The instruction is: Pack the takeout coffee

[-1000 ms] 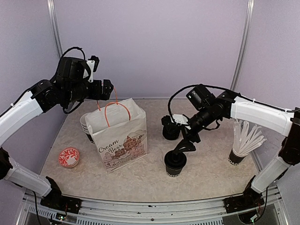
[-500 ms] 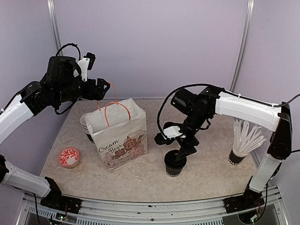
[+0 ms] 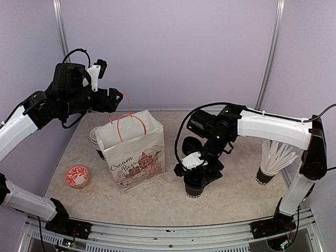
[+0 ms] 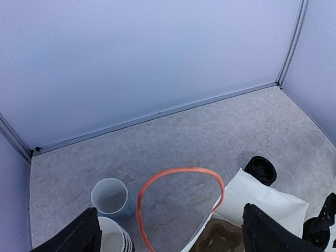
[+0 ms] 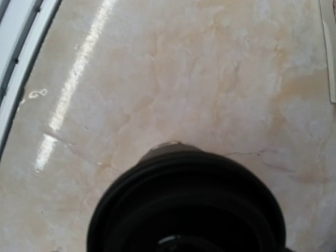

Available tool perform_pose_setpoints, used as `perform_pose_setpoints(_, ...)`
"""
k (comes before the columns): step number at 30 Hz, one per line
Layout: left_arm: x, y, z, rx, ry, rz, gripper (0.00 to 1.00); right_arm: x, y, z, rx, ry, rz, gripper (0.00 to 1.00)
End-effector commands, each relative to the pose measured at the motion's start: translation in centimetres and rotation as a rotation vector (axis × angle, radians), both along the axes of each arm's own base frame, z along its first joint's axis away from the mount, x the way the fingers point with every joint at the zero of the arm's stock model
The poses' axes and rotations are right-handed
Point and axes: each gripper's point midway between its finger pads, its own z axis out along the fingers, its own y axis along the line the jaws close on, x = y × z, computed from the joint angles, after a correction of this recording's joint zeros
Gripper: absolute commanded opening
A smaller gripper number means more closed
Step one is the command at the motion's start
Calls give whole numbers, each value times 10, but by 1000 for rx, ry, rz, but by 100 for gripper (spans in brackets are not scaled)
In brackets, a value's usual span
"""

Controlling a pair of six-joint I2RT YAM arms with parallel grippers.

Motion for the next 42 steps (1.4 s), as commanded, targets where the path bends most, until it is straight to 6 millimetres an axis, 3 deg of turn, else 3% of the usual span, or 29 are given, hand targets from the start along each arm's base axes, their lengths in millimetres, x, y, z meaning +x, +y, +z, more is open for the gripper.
perform_pose_setpoints(1,2,4,-8,26,13,12,90,-2,-1,-10,-37,-3,16,85)
perform_pose_setpoints(6,1,2,-10,23,16,2,90,-4,0,-11,-41,10,18,84)
perform_pose_setpoints(13,0,-2,-14,21,26,-18,91,-12,8,10,1,42,41,86)
perform_pose_setpoints(23,-2,1,-18,31,29,-14,91,-6,-2,-18,-95,40,20,87)
perform_pose_setpoints(38,0,5,-24,46,37,-1,92,-2,-6,-24,-128,-22,13,76)
perform_pose_setpoints(42,5,8,-24,63,58,1,96,-3,-9,-21,-123,-34,23,82)
